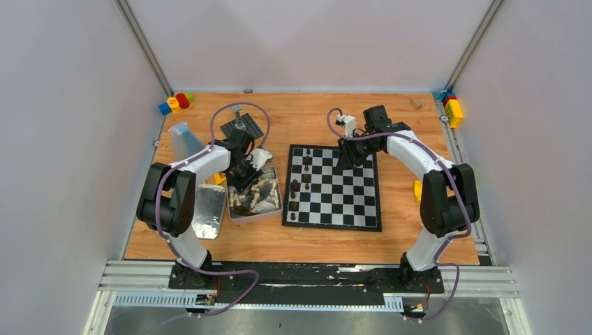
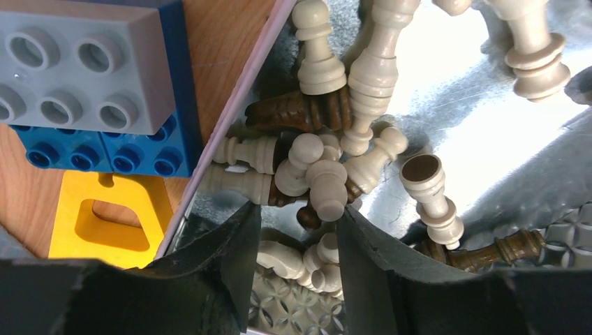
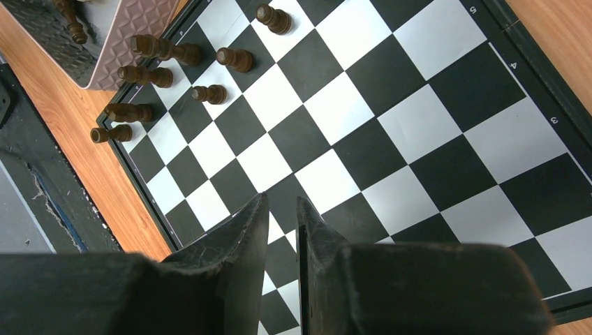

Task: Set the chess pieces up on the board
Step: Pick up the chess piece from the storage box.

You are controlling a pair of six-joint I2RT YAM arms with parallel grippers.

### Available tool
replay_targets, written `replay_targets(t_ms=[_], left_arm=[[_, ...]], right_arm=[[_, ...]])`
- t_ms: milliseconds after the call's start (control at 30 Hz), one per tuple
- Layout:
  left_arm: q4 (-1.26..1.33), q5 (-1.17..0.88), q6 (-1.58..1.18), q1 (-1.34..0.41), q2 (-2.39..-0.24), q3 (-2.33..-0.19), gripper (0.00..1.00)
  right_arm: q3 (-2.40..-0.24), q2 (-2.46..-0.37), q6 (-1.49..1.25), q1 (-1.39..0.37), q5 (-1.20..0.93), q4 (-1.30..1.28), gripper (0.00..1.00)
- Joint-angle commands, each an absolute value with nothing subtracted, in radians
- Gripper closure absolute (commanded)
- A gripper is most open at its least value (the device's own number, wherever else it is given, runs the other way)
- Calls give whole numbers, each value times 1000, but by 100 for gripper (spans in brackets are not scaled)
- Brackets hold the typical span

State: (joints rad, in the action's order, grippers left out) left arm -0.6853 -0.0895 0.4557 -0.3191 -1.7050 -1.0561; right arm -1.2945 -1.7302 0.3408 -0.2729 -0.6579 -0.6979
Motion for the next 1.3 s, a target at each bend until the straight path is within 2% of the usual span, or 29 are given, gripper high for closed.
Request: replay_targets(t_ms=[0, 133, 433, 633, 900, 1267], left_arm=[[-686, -148, 392, -318, -1655, -1101, 46], [-688, -154, 365, -318, -1674, -1111, 40], [-658, -110, 287, -318, -1718, -1129, 40], [-617, -69, 271, -318, -1728, -1105, 44], [-586, -7, 295, -318, -1700, -1068, 57], [-622, -37, 348, -318, -1585, -1031, 66]], right_arm=[[-1305, -1733, 347, -270, -692, -684, 78], [-1304, -1733, 348, -271, -691, -686, 78], [-1304, -1738, 348, -273, -687, -687, 78], [-1304, -1743, 350, -273, -689, -690, 78], [-1305, -1753, 354, -276, -695, -695, 78], [-1307, -1762, 357, -282, -697, -702, 78]])
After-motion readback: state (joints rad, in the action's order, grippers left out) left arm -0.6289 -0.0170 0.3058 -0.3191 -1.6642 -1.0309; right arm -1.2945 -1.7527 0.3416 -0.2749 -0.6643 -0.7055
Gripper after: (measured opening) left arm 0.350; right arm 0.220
